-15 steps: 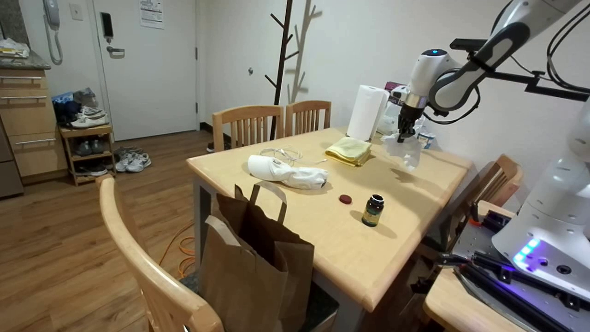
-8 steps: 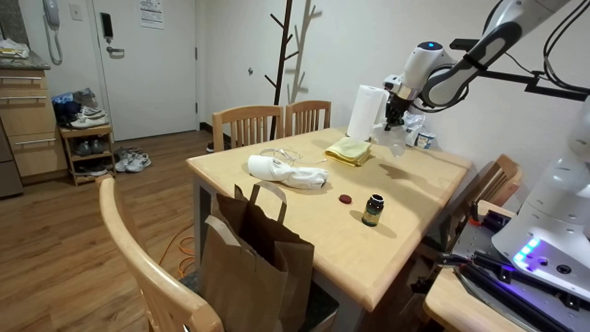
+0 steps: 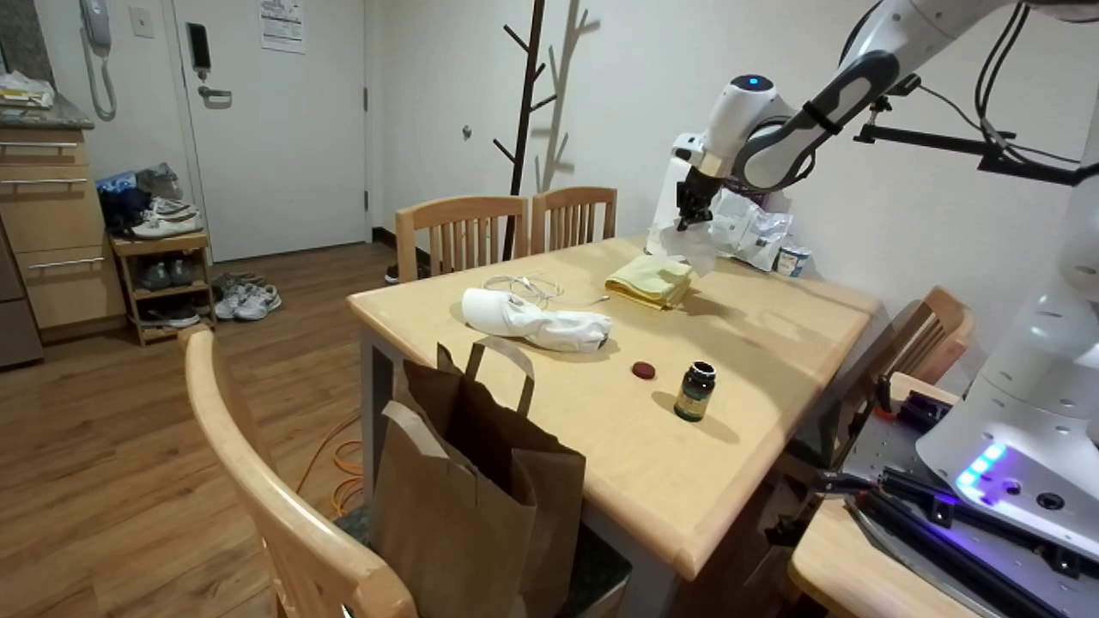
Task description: Put the white towel on the yellow towel
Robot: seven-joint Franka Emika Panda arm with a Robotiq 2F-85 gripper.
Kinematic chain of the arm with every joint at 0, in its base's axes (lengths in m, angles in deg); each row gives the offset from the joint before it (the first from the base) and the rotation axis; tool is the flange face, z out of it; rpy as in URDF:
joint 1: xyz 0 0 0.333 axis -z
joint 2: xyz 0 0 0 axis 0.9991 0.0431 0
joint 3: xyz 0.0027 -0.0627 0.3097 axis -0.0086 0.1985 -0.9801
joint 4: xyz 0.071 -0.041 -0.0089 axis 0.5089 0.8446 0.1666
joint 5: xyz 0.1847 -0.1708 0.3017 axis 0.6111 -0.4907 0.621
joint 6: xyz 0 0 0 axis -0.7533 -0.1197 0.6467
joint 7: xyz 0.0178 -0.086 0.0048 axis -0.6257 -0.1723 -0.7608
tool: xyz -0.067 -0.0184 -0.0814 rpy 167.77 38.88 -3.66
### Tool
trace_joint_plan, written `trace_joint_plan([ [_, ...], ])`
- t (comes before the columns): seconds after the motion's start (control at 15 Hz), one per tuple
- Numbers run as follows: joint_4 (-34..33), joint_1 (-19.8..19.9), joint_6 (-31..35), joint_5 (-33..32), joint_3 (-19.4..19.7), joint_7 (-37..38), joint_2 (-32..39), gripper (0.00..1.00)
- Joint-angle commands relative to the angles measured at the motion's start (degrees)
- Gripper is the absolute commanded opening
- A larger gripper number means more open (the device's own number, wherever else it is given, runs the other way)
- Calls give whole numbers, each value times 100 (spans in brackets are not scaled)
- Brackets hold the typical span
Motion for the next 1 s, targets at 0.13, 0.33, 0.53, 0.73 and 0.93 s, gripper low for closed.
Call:
trace_joint_plan([
  [0.13, -167, 94, 179, 102, -136, -429, 163, 2],
  [0.33, -358, 401, 428, 805, -646, -1682, 450, 2],
  [0.53, -699, 904, -17, 1486, -1367, -2871, 787, 2],
  [0.73, -1002, 799, -690, 1824, -1258, -3845, 1047, 2],
  [0.93, -1278, 522, -1221, 1467, -831, -4302, 1249, 2],
])
